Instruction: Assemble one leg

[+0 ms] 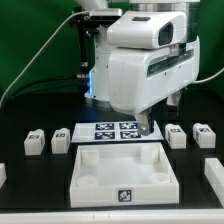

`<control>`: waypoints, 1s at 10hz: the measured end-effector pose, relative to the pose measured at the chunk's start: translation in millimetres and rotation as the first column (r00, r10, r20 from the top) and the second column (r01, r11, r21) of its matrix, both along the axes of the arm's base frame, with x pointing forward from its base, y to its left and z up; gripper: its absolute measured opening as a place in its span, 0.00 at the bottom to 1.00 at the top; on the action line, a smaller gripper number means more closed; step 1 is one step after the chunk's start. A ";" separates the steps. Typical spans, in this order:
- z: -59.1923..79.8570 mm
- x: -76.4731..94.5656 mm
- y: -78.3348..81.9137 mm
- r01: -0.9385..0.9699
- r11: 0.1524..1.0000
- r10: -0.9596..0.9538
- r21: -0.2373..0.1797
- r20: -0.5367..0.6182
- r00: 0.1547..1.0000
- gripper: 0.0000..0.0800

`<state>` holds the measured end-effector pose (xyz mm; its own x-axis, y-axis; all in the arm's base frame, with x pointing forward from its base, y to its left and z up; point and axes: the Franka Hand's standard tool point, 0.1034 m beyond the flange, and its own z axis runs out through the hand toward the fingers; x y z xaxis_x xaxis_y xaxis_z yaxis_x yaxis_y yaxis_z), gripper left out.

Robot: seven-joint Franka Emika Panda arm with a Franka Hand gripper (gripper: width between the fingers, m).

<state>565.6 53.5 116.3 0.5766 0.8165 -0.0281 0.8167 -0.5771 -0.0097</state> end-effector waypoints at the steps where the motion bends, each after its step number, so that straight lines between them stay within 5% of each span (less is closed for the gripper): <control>1: -0.2 -0.1 0.0 0.000 1.000 0.000 0.000 0.000 1.000 0.81; 10: -0.8 -2.2 -2.5 -0.171 0.985 0.171 -0.001 0.000 0.985 0.81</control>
Offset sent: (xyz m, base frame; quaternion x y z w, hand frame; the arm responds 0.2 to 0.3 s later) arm 0.0000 0.0000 0.0000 0.0000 0.0000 -0.2667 0.9638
